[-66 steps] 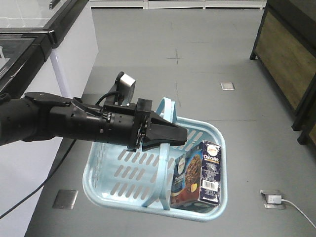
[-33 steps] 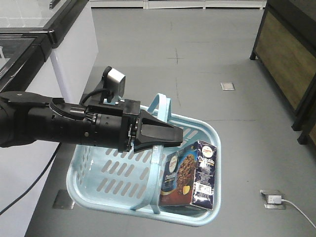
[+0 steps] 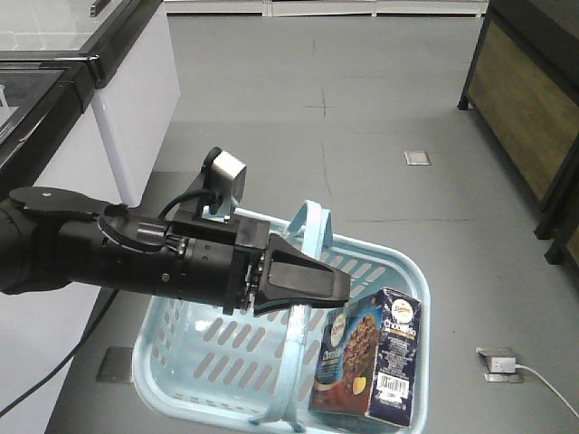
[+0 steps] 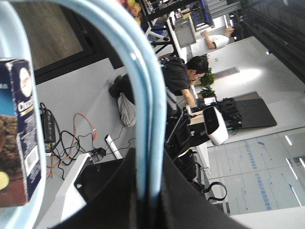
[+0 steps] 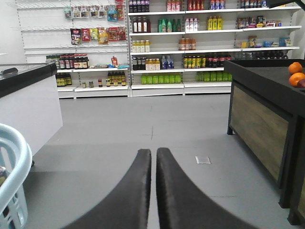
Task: Left arm holds basket, right arm returns cookies
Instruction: 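Hold the basket steady with the left gripper as the base starts turning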
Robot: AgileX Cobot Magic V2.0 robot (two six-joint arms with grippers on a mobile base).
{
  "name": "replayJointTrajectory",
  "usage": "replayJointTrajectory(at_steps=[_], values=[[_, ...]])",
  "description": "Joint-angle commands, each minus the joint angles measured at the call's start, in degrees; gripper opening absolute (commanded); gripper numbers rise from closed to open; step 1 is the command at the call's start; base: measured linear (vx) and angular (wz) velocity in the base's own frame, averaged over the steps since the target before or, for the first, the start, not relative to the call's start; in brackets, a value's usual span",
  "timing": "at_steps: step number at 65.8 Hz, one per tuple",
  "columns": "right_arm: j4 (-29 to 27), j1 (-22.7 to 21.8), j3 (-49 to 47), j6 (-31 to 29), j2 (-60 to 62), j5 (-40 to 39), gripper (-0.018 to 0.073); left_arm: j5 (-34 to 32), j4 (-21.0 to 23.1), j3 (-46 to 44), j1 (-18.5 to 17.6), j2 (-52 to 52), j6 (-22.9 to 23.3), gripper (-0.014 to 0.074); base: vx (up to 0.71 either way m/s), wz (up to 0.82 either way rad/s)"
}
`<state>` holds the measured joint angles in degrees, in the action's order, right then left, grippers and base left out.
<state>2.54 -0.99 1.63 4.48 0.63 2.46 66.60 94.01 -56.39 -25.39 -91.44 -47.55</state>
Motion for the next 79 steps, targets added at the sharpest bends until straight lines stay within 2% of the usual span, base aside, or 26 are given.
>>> replayJointTrajectory(at_steps=[1,40,79], values=[[0.3,-0.3,1.0,0.1,0.7,-4.3,-0.0006,3.5,8.2,-1.0,-0.3,3.4,-1.6,-0.0006,0.00,0.00],[0.3,-0.3,1.0,0.1,0.7,-4.3,-0.0006,0.1,8.2,-1.3,-0.3,3.9,-1.6,-0.0006,0.00,0.00],[0.3,-0.2,1.0,0.1,0.7,-4.2,-0.0006,0.1,7.9,-1.3,-0.3,3.9,-1.6,-0.0006,0.00,0.00]])
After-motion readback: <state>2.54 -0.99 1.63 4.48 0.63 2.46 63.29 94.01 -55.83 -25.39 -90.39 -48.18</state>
